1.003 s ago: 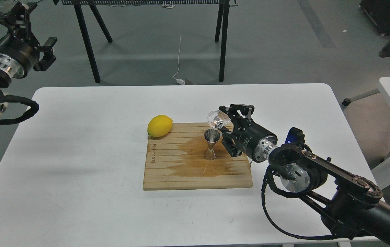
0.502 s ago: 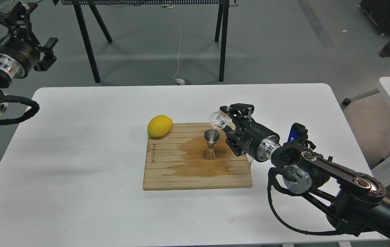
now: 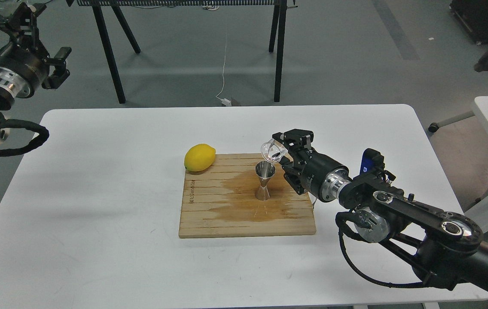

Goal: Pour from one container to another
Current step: 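Tilt the glass cup to pour its liquid into the jigger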

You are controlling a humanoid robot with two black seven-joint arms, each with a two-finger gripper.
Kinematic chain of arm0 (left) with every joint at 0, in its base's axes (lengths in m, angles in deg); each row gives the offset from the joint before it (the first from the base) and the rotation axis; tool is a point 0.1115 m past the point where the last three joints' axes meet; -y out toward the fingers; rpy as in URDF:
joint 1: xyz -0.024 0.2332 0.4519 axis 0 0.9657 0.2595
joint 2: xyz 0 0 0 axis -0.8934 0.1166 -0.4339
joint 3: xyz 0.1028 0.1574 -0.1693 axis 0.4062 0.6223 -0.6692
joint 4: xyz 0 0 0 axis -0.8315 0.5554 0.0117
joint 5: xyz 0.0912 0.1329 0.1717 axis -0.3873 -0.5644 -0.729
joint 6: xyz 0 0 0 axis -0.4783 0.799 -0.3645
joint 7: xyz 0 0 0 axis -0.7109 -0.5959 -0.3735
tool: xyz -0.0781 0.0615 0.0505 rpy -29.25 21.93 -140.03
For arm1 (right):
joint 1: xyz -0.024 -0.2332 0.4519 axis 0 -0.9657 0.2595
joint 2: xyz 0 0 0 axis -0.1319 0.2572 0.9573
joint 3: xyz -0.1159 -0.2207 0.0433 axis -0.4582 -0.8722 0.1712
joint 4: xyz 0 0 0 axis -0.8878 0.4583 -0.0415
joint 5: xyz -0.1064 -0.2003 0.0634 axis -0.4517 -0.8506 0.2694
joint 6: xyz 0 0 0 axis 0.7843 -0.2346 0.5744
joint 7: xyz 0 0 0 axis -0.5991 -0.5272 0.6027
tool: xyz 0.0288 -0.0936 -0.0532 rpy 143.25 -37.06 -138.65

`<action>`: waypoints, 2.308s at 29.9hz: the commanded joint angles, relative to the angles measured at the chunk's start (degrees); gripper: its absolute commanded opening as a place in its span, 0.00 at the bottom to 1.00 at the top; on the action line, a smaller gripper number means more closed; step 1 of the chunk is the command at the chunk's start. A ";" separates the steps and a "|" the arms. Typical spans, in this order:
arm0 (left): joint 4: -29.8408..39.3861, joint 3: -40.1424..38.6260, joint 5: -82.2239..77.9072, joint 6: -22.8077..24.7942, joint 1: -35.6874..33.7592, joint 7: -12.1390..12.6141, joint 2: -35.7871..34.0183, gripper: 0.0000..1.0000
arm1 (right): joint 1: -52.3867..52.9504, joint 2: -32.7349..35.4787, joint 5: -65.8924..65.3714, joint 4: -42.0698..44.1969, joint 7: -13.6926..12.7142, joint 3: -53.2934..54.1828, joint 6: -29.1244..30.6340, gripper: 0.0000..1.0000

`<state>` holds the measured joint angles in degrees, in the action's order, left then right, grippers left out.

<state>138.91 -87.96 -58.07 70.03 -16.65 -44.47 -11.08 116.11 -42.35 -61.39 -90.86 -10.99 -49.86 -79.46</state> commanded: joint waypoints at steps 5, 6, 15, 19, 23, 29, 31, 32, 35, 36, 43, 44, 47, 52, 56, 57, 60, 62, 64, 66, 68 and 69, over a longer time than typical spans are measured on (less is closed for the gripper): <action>0.01 0.00 0.04 0.00 -0.25 0.00 -0.01 0.99 | 0.41 0.01 -1.93 0.36 0.00 -0.40 -0.01 0.27; 0.01 0.00 0.04 0.00 -0.25 0.00 -0.01 0.99 | 0.84 0.01 -2.02 0.54 0.00 -0.49 -0.01 0.27; 0.01 0.00 -0.04 0.00 -0.25 0.00 -0.01 0.99 | 1.55 0.01 -2.46 1.77 0.00 -0.58 -0.09 0.27; 0.01 0.00 -0.04 0.00 -0.25 0.00 -0.01 0.99 | 1.73 0.01 -3.51 2.29 0.00 -0.58 -0.09 0.27; 0.01 0.00 0.04 0.00 -0.25 0.00 -0.01 0.99 | 1.64 -0.08 -4.21 2.65 0.09 -0.67 -0.09 0.27; 0.01 0.00 0.04 0.00 -0.25 0.00 -0.01 0.99 | 2.51 -0.25 -4.57 3.26 0.18 -2.77 -0.09 0.27; 0.01 0.00 0.04 0.00 -0.25 0.00 -0.01 0.99 | 2.87 -0.52 -4.57 3.88 0.26 -3.74 -0.09 0.27; 0.01 -0.08 0.04 0.00 -0.25 0.00 -0.01 0.99 | 2.96 -0.61 -4.57 3.96 0.26 -3.83 -0.09 0.27; 0.01 -0.08 0.04 0.00 -0.25 0.00 -0.01 0.99 | 2.96 -1.04 -4.57 4.32 0.44 -3.92 -0.09 0.27; 0.01 -0.08 0.04 0.00 -0.25 0.00 -0.01 0.99 | 2.96 -1.05 -4.57 4.32 0.44 -3.92 -0.09 0.27; 0.01 -0.08 0.04 0.00 -0.25 -0.09 -0.18 0.99 | 3.39 -1.49 -4.57 5.20 0.53 -3.92 -0.09 0.27; 0.01 -0.08 0.04 0.00 -0.25 -0.09 -0.18 0.99 | 3.48 -1.49 -4.57 5.20 0.53 -3.92 -0.09 0.27; 0.01 -0.08 0.04 0.00 -0.25 -0.09 -0.18 0.99 | 3.57 -1.49 -4.57 5.28 0.61 -3.92 -0.09 0.27; 0.01 -0.08 0.04 0.09 -0.33 0.00 -0.27 0.99 | 3.66 -1.49 -4.57 5.28 0.79 -4.18 -0.09 0.27; 0.01 -0.08 0.04 0.09 -0.33 -0.09 -0.27 0.99 | 3.75 -1.57 -4.65 5.37 0.97 -4.18 -0.09 0.27; 0.01 -0.08 0.04 0.09 -0.33 -0.09 -0.27 0.99 | 3.75 -1.57 -4.65 5.37 0.97 -4.18 -0.09 0.27; 0.09 -0.08 0.04 0.09 -0.33 0.00 -0.27 0.99 | 3.75 -1.57 -5.62 5.37 1.05 -4.18 -0.09 0.27; 0.01 -0.08 0.04 0.00 -0.33 -0.01 -0.27 0.99 | 3.75 -1.57 -5.80 5.46 1.23 -4.18 -0.09 0.28; 0.01 -0.08 0.04 0.09 -0.33 -0.09 -0.27 0.99 | 3.92 -2.10 -5.88 5.81 1.58 -4.27 -0.09 0.28; 0.01 -0.08 0.04 0.00 -0.33 -0.09 -0.27 0.99 | 4.54 -2.89 -5.88 6.34 1.58 -4.36 -0.09 0.28; 0.01 -0.08 0.04 0.00 -0.33 -0.09 -0.27 0.99 | 4.71 -3.50 -6.15 6.78 1.67 -4.36 -0.09 0.29; 0.01 -0.08 0.04 0.00 -0.33 -0.09 -0.27 0.99 | 4.98 -3.59 -6.41 6.78 1.76 -4.36 -0.09 0.29</action>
<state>138.93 -88.05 -58.02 70.10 -16.98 -44.53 -11.36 120.57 -45.26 -67.31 -84.50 -9.42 -54.19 -79.56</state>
